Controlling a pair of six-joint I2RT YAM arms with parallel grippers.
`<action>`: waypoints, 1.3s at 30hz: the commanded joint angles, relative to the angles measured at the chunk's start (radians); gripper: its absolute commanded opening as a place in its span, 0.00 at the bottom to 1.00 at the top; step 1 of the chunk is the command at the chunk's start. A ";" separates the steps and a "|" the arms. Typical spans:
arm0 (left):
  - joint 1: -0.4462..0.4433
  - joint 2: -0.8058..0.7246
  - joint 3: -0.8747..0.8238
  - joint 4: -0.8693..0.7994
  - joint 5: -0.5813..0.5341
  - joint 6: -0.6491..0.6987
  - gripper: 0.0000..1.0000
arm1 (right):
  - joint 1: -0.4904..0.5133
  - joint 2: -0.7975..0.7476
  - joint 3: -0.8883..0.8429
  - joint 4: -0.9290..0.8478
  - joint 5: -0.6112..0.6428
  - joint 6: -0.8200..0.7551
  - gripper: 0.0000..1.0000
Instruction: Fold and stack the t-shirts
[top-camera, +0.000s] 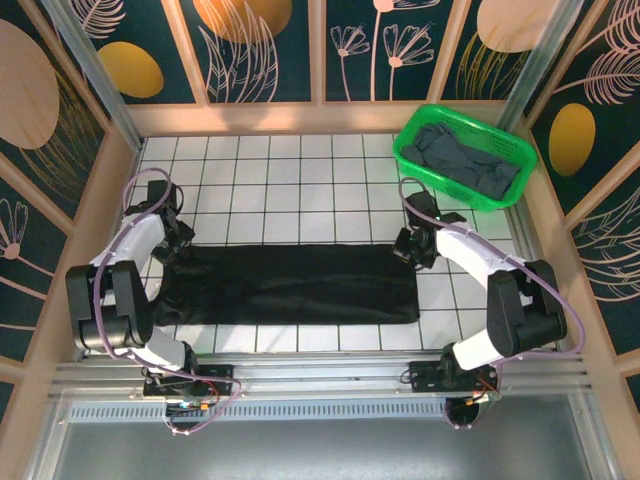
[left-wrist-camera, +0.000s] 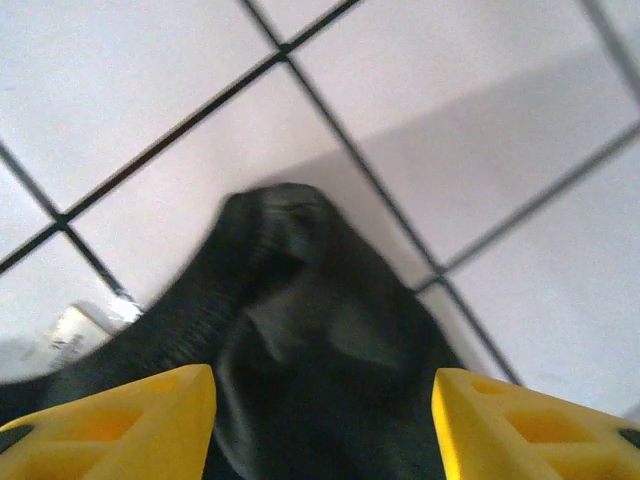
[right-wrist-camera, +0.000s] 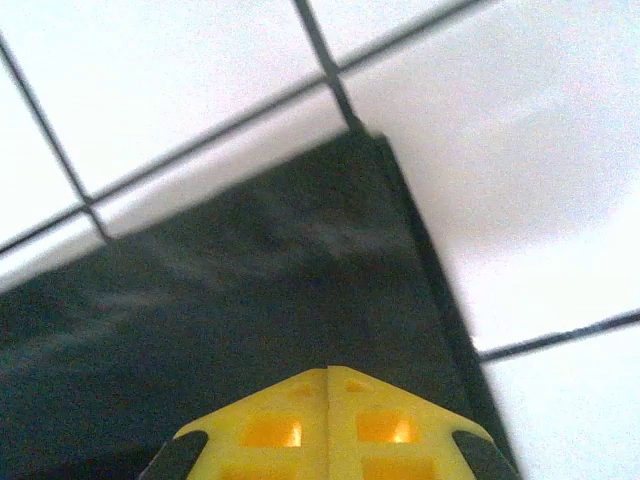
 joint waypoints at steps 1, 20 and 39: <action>-0.029 0.020 0.004 -0.004 0.143 -0.001 0.54 | 0.023 0.083 0.036 0.004 -0.009 0.021 0.00; -0.038 0.467 0.288 0.114 0.313 0.050 0.52 | -0.119 0.644 0.505 -0.074 0.006 0.011 0.00; -0.216 0.129 0.107 0.115 0.379 0.254 0.58 | 0.000 0.353 0.508 0.048 -0.161 -0.114 0.26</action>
